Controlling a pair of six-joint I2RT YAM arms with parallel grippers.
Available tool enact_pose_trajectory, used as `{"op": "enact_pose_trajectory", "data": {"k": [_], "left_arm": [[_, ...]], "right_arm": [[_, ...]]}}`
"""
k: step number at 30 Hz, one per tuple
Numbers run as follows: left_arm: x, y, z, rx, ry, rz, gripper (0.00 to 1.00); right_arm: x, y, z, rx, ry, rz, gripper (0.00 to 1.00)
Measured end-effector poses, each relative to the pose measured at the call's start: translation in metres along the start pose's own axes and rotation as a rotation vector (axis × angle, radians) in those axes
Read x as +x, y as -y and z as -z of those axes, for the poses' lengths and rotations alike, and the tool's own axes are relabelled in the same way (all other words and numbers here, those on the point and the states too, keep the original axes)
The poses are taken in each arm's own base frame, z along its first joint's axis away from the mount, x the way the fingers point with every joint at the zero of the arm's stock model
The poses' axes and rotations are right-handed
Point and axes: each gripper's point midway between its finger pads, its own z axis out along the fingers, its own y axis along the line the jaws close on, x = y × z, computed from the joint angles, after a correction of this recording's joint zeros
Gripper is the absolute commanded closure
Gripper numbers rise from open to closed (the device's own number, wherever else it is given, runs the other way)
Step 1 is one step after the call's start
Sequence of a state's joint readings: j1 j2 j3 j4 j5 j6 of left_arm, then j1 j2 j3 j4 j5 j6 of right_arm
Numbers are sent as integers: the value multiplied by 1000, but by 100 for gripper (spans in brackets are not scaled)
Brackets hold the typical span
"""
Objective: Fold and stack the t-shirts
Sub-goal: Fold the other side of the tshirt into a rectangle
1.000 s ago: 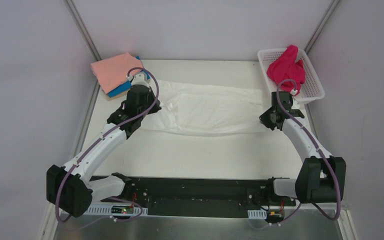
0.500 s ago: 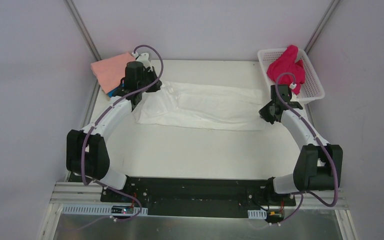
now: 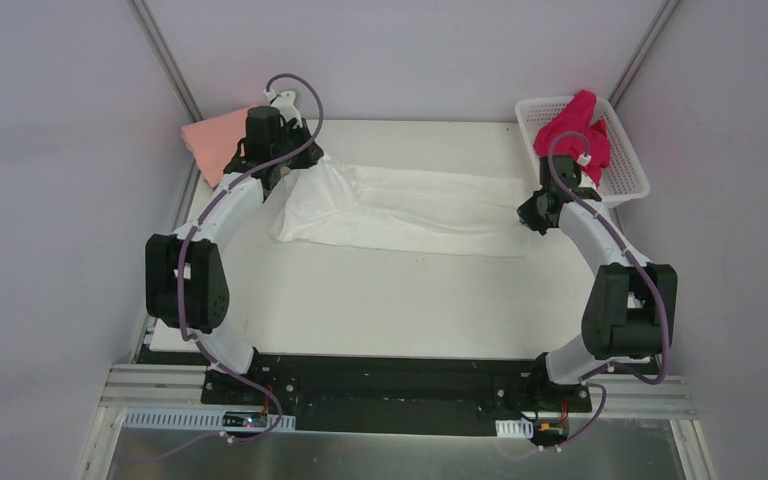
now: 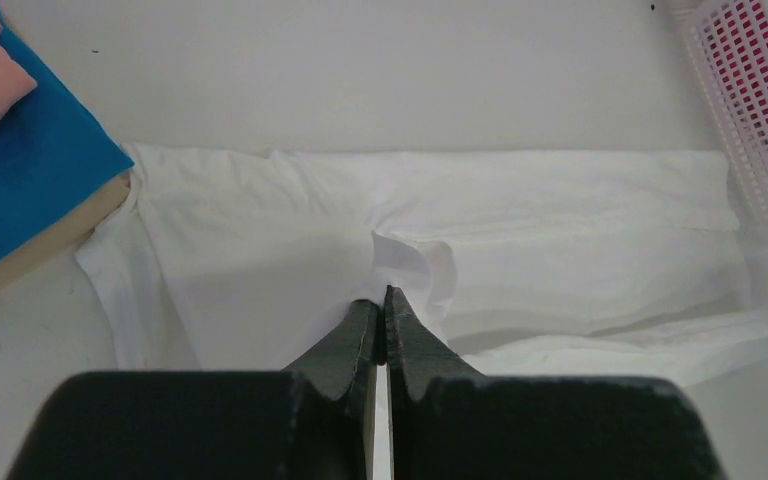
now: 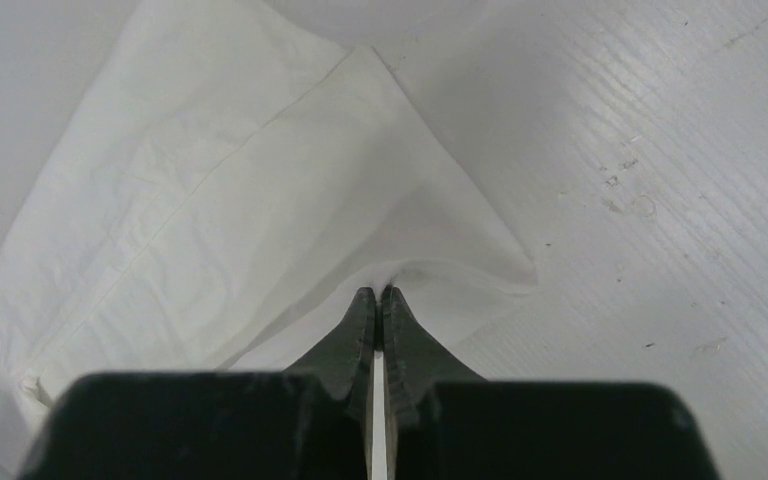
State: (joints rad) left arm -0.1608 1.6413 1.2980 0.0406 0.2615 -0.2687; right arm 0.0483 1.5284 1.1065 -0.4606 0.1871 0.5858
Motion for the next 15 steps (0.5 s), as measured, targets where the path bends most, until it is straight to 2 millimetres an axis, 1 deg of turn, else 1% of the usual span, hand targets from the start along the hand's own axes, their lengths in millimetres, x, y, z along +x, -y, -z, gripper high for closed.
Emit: {"op": "enact_pose_trajectory", "data": {"k": [3,7,10,15], "left_arm": [[-6,0,-10,15,0,-3,100],[-12,-6,-21,13,0,-11,100],[-9,-11,-29,5,-16,-14,100],[0,-26,-47,-19,-57,0,100]], "right_arm": [[-2,-3,-4,4,-1,-1,100],[-6,-6,-7,3,2,-3,100],[-8,-8,-11,8,4,-3,100],[-9,-12,-21,19,0,-2,100]]}}
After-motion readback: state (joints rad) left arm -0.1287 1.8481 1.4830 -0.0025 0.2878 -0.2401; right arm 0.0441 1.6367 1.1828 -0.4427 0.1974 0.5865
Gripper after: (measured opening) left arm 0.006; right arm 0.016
